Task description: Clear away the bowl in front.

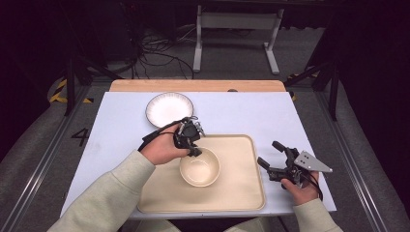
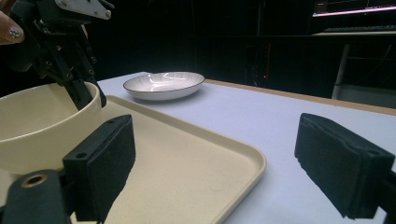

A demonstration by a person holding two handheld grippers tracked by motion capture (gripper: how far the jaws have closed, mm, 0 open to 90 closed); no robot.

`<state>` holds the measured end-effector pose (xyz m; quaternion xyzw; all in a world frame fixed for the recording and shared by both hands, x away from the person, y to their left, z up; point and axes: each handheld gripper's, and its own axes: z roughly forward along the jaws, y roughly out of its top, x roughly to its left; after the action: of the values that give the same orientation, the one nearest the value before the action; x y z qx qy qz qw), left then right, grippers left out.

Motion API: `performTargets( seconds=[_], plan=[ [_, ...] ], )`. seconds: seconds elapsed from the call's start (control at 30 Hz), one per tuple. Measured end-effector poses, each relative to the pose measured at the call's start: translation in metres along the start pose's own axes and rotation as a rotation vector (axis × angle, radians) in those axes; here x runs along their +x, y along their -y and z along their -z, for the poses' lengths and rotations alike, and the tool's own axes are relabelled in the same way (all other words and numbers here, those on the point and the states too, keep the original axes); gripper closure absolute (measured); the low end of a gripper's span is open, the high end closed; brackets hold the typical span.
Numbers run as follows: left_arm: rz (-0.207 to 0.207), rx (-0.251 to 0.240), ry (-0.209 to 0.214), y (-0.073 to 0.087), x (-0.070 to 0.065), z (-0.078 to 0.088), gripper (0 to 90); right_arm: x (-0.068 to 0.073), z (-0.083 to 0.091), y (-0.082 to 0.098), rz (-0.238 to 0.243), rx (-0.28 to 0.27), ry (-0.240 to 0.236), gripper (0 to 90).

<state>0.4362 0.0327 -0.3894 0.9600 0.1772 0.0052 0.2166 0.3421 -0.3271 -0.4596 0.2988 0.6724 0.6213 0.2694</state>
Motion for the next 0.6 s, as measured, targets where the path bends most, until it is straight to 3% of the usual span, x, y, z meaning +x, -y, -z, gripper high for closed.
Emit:
performTargets(
  seconds=[0.23,0.4,0.6],
  plan=[
    [0.018,0.006,0.004,0.0019,0.0037,-0.0036,79.2,0.0001,-0.0001,0.0000,0.000,0.001,0.000,13.5],
    [0.019,0.019,-0.033,0.0023,0.0052,-0.0057,75.5,0.0001,0.0001,0.0000,0.001,0.001,0.001,13.4],
    [0.034,-0.022,-0.010,0.0042,0.0059,-0.0067,72.1,0.0001,-0.0001,0.0000,0.000,0.000,0.001,13.5]
  ],
)
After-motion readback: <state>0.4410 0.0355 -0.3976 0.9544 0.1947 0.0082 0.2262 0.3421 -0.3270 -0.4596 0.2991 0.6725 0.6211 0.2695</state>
